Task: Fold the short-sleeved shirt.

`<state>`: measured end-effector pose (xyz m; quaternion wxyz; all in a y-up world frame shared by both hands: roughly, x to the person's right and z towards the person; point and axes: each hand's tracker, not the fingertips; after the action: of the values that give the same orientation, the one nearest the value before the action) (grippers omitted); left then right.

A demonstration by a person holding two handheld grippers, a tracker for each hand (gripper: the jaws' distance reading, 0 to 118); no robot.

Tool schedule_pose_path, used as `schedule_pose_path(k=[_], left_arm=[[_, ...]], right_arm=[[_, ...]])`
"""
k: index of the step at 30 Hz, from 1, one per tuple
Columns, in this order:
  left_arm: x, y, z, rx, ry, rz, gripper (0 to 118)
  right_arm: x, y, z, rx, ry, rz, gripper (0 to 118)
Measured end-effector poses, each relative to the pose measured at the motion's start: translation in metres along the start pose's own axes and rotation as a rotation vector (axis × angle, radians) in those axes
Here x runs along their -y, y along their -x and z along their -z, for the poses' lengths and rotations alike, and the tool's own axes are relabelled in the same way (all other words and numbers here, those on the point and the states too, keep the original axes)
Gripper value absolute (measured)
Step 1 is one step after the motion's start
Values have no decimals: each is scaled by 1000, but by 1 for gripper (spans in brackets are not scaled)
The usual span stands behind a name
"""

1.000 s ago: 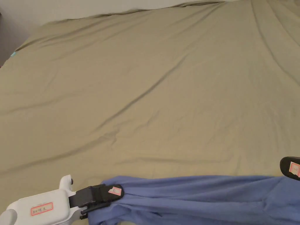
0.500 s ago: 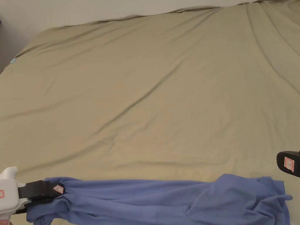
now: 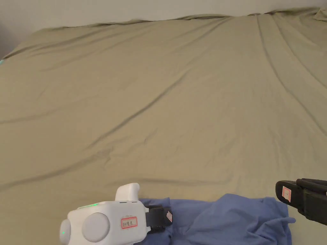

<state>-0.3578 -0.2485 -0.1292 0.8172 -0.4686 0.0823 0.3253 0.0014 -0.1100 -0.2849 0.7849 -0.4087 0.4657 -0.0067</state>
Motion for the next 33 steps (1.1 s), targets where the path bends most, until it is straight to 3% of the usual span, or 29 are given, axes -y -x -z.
schedule_pose_path(k=[1, 4, 7, 11, 12, 14, 15, 19, 27, 33], left_arm=[[3, 3, 3, 34, -24, 4, 44], [6, 4, -25, 176, -206, 13, 118], [1, 1, -74, 254, -303, -26, 118], [-1, 13, -98, -53, -284, 1, 118], [1, 15, -96, -199, -263, 41, 112], [10, 11, -77, -365, -189, 152, 21], [17, 9, -64, -410, -165, 174, 12], [35, -18, -26, -218, -122, 160, 12], [45, -105, 3, -357, -193, 391, 12], [64, -148, 28, -455, -160, 637, 12]], right_arm=[[1, 0, -3, 0, -1, -6, 2], [8, 1, -5, -6, 3, -17, 2], [13, 3, -3, -24, 2, -21, 2], [14, 4, -1, -69, 10, -9, 2], [14, 5, -1, -69, 11, -10, 2], [16, 7, -1, -65, 15, -15, 2], [17, 8, -1, -68, 16, -17, 2], [20, 9, -2, -92, 17, 5, 2], [20, 9, -2, -83, 35, 6, 2], [21, 12, -4, -90, 39, 8, 2]])
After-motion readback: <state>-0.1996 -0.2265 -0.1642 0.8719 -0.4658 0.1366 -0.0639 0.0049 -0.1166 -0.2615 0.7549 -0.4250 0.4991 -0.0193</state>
